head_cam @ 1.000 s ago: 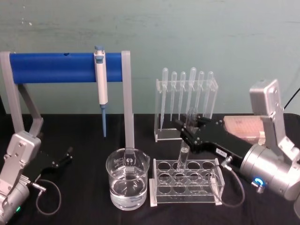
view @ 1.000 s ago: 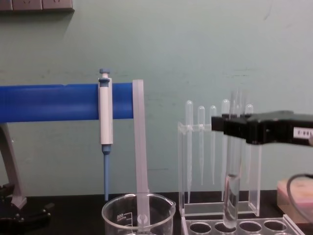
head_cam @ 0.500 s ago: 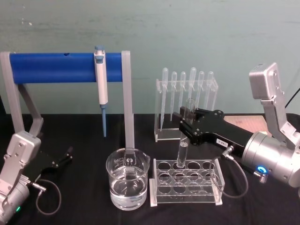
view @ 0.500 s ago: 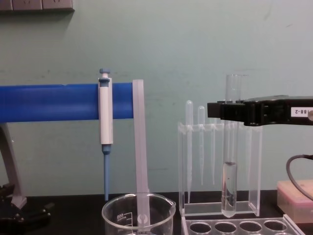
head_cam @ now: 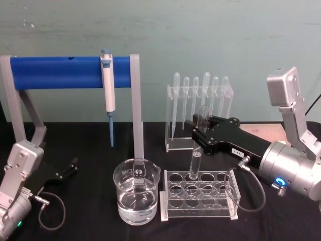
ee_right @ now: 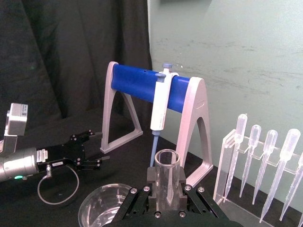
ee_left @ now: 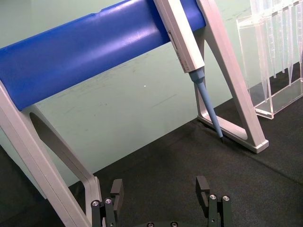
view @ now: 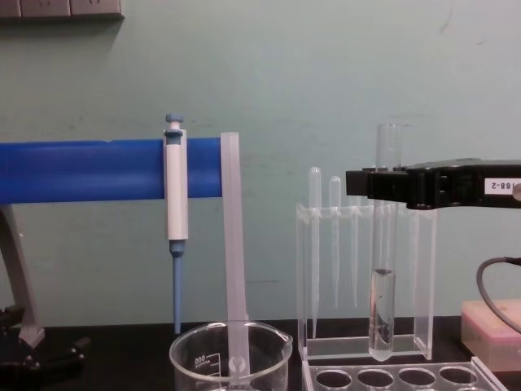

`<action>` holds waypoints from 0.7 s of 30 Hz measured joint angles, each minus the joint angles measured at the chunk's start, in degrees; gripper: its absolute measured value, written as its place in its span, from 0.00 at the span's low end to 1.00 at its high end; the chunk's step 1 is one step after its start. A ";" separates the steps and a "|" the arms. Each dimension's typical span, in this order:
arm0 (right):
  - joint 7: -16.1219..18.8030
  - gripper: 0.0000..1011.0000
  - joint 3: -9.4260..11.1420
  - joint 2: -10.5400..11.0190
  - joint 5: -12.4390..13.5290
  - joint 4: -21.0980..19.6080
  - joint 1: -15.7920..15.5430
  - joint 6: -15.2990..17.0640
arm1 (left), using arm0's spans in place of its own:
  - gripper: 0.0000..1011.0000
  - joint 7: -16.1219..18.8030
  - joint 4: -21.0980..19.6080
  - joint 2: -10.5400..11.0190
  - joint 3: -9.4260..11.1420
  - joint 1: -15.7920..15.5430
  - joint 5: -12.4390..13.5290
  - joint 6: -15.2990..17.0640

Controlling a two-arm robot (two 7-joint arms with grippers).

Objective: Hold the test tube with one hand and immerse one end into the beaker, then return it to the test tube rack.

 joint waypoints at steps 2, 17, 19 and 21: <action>-0.01 0.22 0.02 -0.01 -0.01 0.01 -0.01 -0.01 | 0.99 0.00 0.00 0.00 0.00 0.00 0.00 0.00; -0.06 0.22 0.10 -0.08 -0.06 0.06 -0.07 -0.09 | 0.99 0.00 0.00 0.00 0.00 0.00 0.00 0.00; -0.06 0.22 0.10 -0.09 -0.07 0.06 -0.07 -0.09 | 0.99 0.00 0.00 0.00 0.00 0.00 0.00 0.00; -0.06 0.22 0.10 -0.09 -0.07 0.06 -0.07 -0.09 | 0.99 0.00 0.00 0.00 0.00 0.00 0.00 0.00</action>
